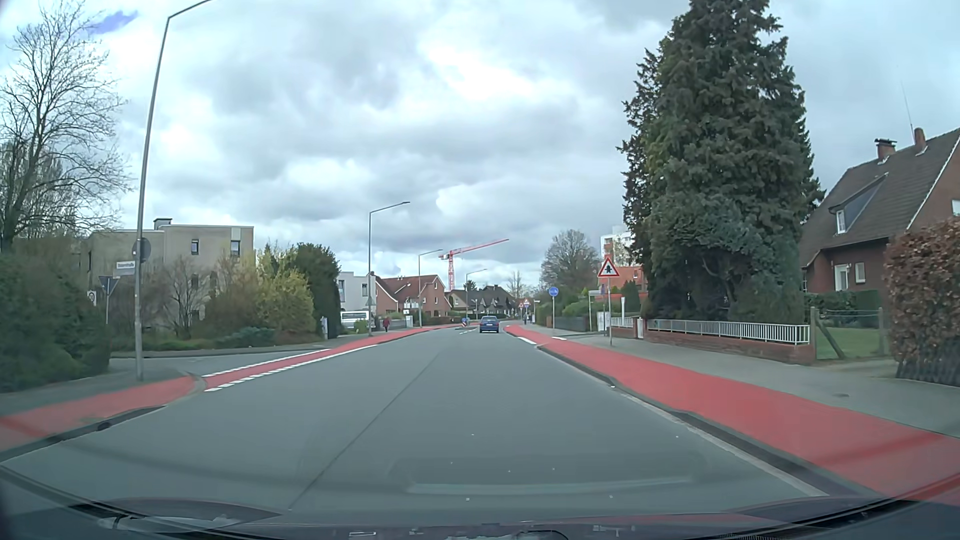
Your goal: Follow the waypoints while adhering to traffic rules and regulations
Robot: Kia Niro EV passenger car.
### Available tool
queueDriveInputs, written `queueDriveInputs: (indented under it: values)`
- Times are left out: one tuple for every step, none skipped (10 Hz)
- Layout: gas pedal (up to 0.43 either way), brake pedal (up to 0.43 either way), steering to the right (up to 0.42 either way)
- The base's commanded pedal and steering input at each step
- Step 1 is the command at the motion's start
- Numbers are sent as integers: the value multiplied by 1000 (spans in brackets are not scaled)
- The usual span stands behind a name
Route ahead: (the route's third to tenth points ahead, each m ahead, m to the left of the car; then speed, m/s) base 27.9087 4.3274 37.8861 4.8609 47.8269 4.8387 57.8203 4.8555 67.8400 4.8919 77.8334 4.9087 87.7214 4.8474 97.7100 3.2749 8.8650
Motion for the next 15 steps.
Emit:
queueDriveInputs:
  values:
    - [177,0,-2]
    - [177,0,-2]
    - [189,0,-2]
    - [189,0,-2]
    - [177,0,-2]
    - [169,0,-2]
    - [169,0,-2]
    - [169,0,-2]
    - [169,0,-2]
    - [169,0,-2]
    - [177,0,-1]
    - [189,0,0]
    - [209,0,1]
    - [220,0,2]
    - [220,0,0]
